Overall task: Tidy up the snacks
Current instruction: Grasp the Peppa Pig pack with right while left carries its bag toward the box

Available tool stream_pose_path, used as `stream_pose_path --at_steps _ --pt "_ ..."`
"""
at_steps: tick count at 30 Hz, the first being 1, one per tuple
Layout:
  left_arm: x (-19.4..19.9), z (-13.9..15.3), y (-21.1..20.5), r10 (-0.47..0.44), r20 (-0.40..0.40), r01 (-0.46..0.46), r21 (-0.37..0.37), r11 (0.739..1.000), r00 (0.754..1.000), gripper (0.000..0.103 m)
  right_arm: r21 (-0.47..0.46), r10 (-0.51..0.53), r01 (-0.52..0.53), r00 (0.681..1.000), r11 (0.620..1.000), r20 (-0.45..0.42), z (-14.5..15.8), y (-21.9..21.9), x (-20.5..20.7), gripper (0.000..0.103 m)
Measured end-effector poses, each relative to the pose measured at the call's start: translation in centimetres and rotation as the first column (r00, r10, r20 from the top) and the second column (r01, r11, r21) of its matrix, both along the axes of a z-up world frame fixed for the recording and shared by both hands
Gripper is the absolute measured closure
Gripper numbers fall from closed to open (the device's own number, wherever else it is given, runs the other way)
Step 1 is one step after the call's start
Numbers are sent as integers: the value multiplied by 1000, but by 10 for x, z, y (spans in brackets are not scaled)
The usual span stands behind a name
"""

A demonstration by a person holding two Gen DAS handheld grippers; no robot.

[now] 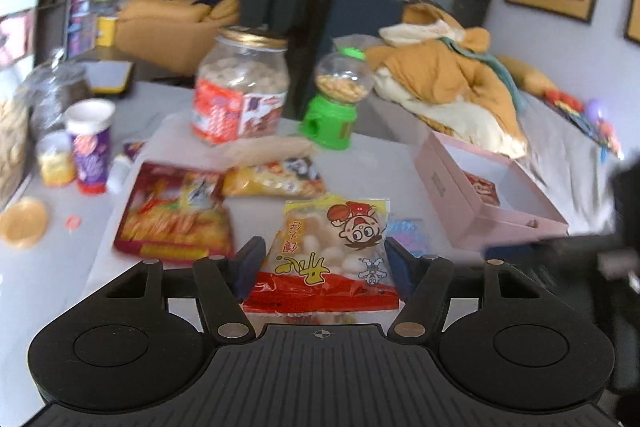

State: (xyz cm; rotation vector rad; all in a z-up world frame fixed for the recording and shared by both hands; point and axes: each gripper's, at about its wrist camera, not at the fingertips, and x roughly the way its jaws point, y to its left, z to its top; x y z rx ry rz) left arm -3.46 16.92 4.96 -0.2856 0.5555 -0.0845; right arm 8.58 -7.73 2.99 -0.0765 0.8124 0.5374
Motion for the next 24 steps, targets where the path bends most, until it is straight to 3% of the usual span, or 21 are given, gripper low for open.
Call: stream_pose_path --at_steps 5,7,11,14,17,24 --pt "-21 -14 -5 -21 -9 20 -52 998 1000 34 11 -127 127 991 992 -52 -7 50 40 12" --pt "-23 -19 -9 -34 -27 32 -42 999 999 34 -20 -125 124 990 992 -66 -15 69 52 15" --pt "-26 -25 -15 -38 -55 36 -33 999 998 34 -150 -85 86 996 985 16 -18 89 48 43" --pt "-27 -25 -32 -81 -52 80 -20 997 995 34 -117 -20 15 999 993 -45 -8 69 31 43" --pt "-25 -21 -57 -160 -43 160 3 987 986 34 -117 -4 -1 999 993 -43 -1 38 2 43" --pt "-13 -6 -128 -319 -39 321 77 944 947 34 -53 -123 121 992 991 -27 13 -71 -50 43"
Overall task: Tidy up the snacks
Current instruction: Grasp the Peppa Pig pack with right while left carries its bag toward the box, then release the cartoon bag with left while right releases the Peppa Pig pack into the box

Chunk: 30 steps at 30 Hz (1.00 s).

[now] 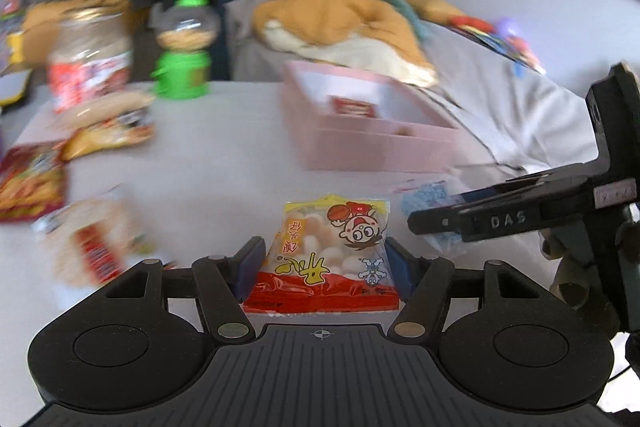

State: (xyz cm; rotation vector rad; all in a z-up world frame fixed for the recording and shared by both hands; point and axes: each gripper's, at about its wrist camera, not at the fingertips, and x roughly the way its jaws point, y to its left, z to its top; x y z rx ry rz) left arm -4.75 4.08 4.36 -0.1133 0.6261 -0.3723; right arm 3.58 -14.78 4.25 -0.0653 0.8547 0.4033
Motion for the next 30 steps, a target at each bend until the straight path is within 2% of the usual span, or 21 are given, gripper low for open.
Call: stream_pose_path --at_steps 5,8,13,18,19,21,22,23,26,30 --pt "34 19 -35 -75 46 74 8 997 996 34 -25 -97 98 994 995 58 -1 -42 -15 43" --pt "68 37 -51 -72 93 73 -2 997 993 34 4 -117 117 991 993 63 -3 -52 -17 43" --pt "133 66 -84 -67 110 72 -35 997 992 34 49 -139 134 982 990 129 -1 -54 -31 43" --pt "195 71 -109 -16 130 34 -137 990 991 34 47 -123 116 977 992 176 -2 -55 -40 43" --pt "206 66 -114 -7 124 24 -130 991 992 33 44 -124 118 975 992 183 -2 -54 -40 43" --pt "234 47 -134 -9 3 9 11 1000 1000 36 48 -129 122 974 991 185 -4 -55 -38 43" --pt "240 37 -139 -8 -34 10 58 998 999 37 54 -132 124 975 991 179 -5 -55 -36 43" --pt "239 32 -139 -16 -33 18 59 998 999 37 58 -135 127 976 990 171 -6 -56 -34 43" --pt "223 30 -127 -32 31 32 0 999 999 37 54 -137 130 977 990 166 -9 -57 -33 43" --pt "202 31 -101 -44 24 44 -8 999 999 37 48 -141 135 979 990 150 -13 -57 -29 43"
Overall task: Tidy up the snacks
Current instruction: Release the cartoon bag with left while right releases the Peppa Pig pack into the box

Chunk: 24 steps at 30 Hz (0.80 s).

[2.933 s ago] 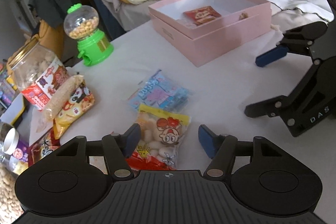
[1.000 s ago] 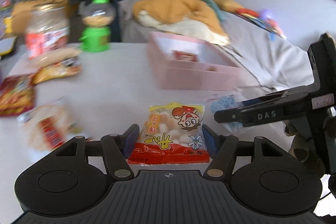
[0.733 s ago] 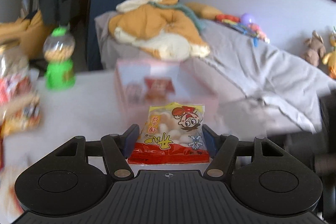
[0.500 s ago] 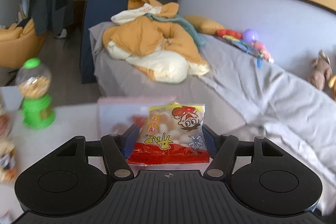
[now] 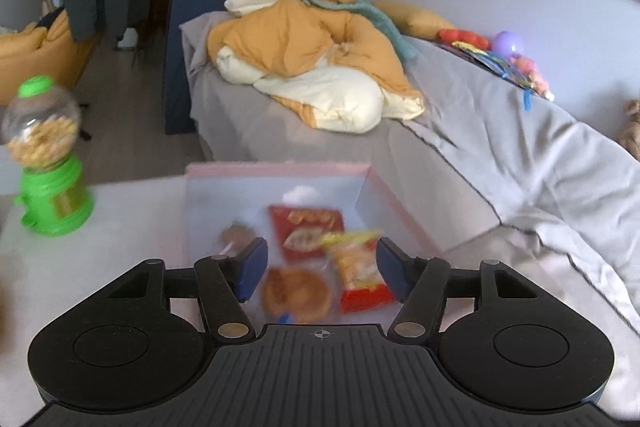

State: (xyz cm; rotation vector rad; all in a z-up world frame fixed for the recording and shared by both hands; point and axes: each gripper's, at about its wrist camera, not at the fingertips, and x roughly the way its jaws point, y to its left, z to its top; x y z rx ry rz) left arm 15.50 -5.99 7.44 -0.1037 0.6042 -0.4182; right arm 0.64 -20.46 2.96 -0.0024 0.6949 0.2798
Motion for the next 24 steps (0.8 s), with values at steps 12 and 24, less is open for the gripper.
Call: stream_pose_path --at_steps 12,24 --pt "-127 -25 150 217 -24 -214 101 972 976 37 6 -24 24 995 1000 97 66 -3 51 43" --pt "-182 -46 257 452 -58 -453 1 892 890 37 33 -92 94 995 995 -48 85 2 200 32"
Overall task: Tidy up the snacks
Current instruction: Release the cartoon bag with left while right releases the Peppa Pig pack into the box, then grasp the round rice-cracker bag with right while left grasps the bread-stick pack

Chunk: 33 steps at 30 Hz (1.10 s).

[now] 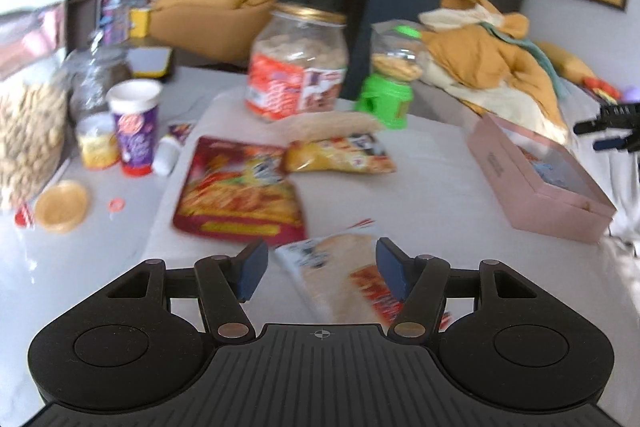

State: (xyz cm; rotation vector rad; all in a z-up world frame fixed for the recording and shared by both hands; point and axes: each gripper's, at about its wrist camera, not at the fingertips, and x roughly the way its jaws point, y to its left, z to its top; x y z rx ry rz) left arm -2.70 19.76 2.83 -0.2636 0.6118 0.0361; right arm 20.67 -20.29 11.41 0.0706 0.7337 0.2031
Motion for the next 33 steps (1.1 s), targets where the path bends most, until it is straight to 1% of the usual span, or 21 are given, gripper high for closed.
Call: stream_pose_path --at_steps 1,3,5,7,8,9,10,11,12,13,16,19,20,22,24,25,26,28,29,31,33 --pt "-1 -3 4 14 0 -14 -16 1000 1000 37 -16 -2 2 1000 1000 4 -2 7 -2 30" --pt "0 -9 12 36 -3 -36 -44 998 999 37 -25 41 -41 999 999 -11 -7 29 -13 30" --pt "-1 -12 17 51 -2 -51 -67 996 999 38 -34 118 -119 993 992 -30 -14 57 -24 27" --pt "-5 -12 20 57 14 -55 -79 995 998 38 -33 216 -218 975 975 -52 -23 93 -43 23" --pt "-7 -12 20 59 20 -57 -80 995 998 38 -22 263 -265 962 964 -69 -29 111 -52 22" --pt "-11 -12 22 65 27 -62 -81 995 998 38 -4 314 -315 945 949 -92 -36 129 -60 19" --pt "-14 -12 24 75 32 -72 -82 994 997 37 -21 351 -354 933 935 -81 -42 151 -73 6" --pt "-17 -12 28 86 36 -83 -83 993 996 37 -56 379 -382 923 922 -61 -46 169 -86 6" --pt "-19 -12 32 99 40 -96 -84 992 994 37 -66 444 -448 893 891 -76 -51 190 -98 7" --pt "-23 -12 37 119 46 -114 -89 989 992 37 -48 497 -503 862 863 -99 -56 206 -107 7" --pt "-30 -12 52 179 59 -172 -108 979 982 37 -16 587 -594 798 804 -136 -68 247 -127 7" --pt "-28 -8 58 179 74 -170 -114 979 981 38 -37 617 -631 768 775 -172 -85 283 -131 7" --pt "-25 -5 57 154 89 -145 -97 985 984 37 -52 614 -631 767 774 -186 -91 291 -129 7" --pt "-17 4 48 72 125 -69 -22 997 990 37 -92 602 -630 769 771 -216 -103 305 -127 6" --pt "-3 12 35 -23 155 10 81 997 988 37 -137 603 -627 777 767 -180 -104 301 -135 16" --pt "5 16 29 -65 165 44 129 991 984 37 -146 607 -629 776 764 -169 -103 295 -139 26" --pt "17 21 22 -112 174 83 170 982 978 37 -156 612 -631 775 760 -157 -101 287 -144 28" --pt "47 27 12 -191 155 156 211 965 969 37 -202 605 -620 785 758 -136 -100 266 -153 28" --pt "63 28 8 -210 146 176 216 960 967 37 -230 596 -607 794 761 -122 -100 255 -156 28" --pt "97 28 2 -231 114 200 232 952 966 37 -268 570 -573 816 774 -98 -100 227 -161 28" --pt "131 25 -1 -210 67 189 240 952 975 37 -272 535 -538 840 797 -93 -100 199 -160 28"
